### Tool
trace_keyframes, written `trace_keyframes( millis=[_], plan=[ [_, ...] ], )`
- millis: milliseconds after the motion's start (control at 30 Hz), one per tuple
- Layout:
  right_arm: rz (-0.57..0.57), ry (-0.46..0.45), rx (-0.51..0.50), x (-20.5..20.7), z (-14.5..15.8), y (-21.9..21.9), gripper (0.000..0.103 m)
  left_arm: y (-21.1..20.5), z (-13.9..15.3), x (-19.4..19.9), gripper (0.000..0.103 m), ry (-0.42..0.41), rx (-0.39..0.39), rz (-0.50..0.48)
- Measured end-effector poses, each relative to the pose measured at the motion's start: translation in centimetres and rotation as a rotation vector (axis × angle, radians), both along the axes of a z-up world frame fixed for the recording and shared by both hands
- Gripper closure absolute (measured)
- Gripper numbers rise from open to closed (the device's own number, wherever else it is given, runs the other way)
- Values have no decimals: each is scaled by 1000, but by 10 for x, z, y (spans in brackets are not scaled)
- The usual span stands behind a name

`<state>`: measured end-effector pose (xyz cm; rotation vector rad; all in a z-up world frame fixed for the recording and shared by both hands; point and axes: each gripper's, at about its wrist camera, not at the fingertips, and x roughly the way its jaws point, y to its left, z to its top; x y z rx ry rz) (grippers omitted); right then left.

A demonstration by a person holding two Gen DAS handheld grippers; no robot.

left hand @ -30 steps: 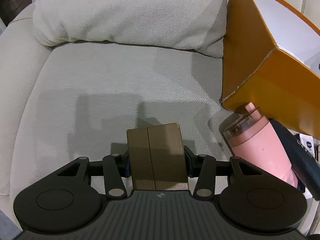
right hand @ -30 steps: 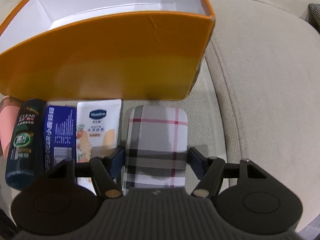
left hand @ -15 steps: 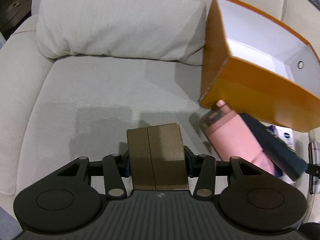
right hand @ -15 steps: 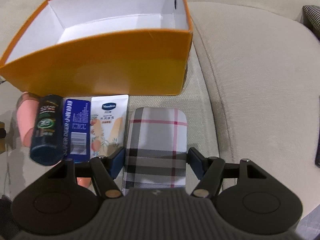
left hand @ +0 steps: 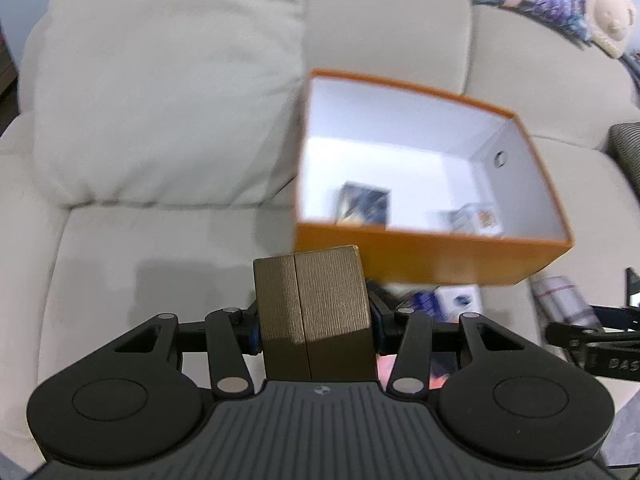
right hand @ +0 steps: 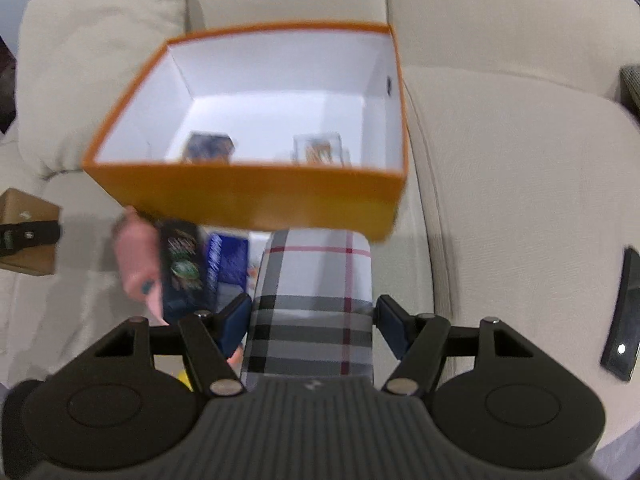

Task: Organize rigid objects
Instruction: 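Lift the brown box with the left tool and the plaid case with the right tool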

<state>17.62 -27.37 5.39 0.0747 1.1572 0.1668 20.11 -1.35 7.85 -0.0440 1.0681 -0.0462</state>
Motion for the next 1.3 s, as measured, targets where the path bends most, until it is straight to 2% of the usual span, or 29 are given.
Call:
trace_keyframes(
  millis=[100, 133, 167, 200, 300, 400, 533, 600, 667, 733, 867, 933, 1000, 1067, 1133, 1233, 1300],
  plan=[
    [10, -21, 23, 19, 16, 5, 35, -15, 10, 20, 49, -13, -21, -18],
    [10, -33, 25, 29, 21, 7, 43, -20, 13, 29, 49, -21, -25, -24],
    [7, -47, 17, 36, 24, 8, 61, -25, 15, 37, 49, -27, -23, -31],
    [2, -58, 36, 47, 30, 8, 83, -29, 16, 45, 49, -34, -20, -37],
    [-14, -69, 74, 85, 37, 8, 83, -43, 10, 76, 49, -37, 1, -38],
    [-39, -43, 105, 116, 29, 6, 83, -46, -2, 97, 49, -34, 10, -18],
    [0, -28, 137, 112, 19, 4, 83, -44, -6, 104, 49, -19, -29, -23],
    [32, -10, 141, 99, 8, 5, 83, -44, -6, 101, 49, -30, -11, -35],
    [66, -7, 141, 81, -1, 7, 81, -44, -6, 98, 49, -40, 5, -39],
    [107, -50, 115, 63, 1, 8, 80, -42, -5, 93, 49, -38, 5, -35],
    [152, -70, 103, 33, 5, -3, 64, -37, 0, 78, 49, -38, 13, -37],
    [121, -39, 83, 24, -3, -12, 58, -35, 0, 72, 49, -40, 21, -40],
    [53, 25, 85, 24, -21, -21, 56, -35, 0, 66, 49, -38, 24, -42],
    [-3, 54, 93, 26, -38, -28, 47, -33, -1, 61, 49, -31, 25, -40],
    [1, 43, 88, 31, -53, -28, 40, -30, -1, 56, 49, -27, 21, -37],
    [32, -3, 180, 46, -69, -33, 28, -24, 1, 48, 49, -30, 24, -30],
    [58, -22, 177, 57, -77, -34, 19, -19, 2, 45, 49, -31, 22, -23]
  ],
)
